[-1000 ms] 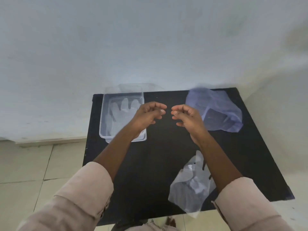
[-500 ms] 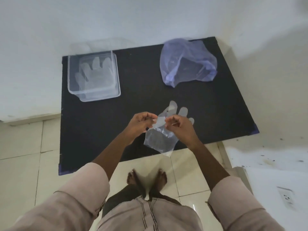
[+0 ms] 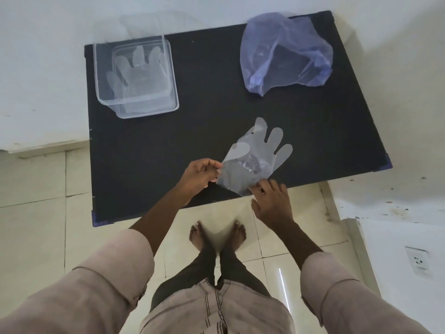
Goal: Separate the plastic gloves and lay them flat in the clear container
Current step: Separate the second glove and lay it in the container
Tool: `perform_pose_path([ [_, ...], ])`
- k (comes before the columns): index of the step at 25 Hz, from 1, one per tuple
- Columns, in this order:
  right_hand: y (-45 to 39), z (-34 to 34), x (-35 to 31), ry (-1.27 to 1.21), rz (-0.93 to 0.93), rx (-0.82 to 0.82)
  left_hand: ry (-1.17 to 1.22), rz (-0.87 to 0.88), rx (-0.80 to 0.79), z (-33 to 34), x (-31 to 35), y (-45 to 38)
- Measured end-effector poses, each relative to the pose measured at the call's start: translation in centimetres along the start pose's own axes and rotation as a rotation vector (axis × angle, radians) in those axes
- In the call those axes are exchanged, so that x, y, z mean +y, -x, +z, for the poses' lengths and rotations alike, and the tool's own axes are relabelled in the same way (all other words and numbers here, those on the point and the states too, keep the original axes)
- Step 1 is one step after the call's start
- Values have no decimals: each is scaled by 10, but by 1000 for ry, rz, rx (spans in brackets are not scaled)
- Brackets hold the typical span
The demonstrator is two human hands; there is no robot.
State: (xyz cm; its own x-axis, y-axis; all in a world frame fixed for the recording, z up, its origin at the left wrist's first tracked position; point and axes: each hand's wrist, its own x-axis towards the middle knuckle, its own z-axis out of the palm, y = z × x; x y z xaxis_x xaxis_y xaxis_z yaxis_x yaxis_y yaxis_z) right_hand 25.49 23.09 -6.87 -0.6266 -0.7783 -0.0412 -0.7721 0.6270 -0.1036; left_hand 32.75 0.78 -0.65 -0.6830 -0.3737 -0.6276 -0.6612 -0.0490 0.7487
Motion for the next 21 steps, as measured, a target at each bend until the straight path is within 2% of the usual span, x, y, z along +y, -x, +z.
perform_pose_path([
  [3,-3,-3,3,-3,-12,56,-15,0,6,-4,-2,-2],
  [6,-4,-13,4,-147,18,80,-72,70,-17,-8,-2,-3],
  [11,-20,-44,3,-503,182,163,-505,282,-45,-16,-18,-8],
  [14,-32,-59,5,-616,236,205,-613,385,-17,-12,-21,-8],
  [18,-45,-85,6,-733,297,203,-506,493,45,-3,4,-8],
  [21,-54,-115,13,-865,327,157,-388,561,31,-6,45,-9],
])
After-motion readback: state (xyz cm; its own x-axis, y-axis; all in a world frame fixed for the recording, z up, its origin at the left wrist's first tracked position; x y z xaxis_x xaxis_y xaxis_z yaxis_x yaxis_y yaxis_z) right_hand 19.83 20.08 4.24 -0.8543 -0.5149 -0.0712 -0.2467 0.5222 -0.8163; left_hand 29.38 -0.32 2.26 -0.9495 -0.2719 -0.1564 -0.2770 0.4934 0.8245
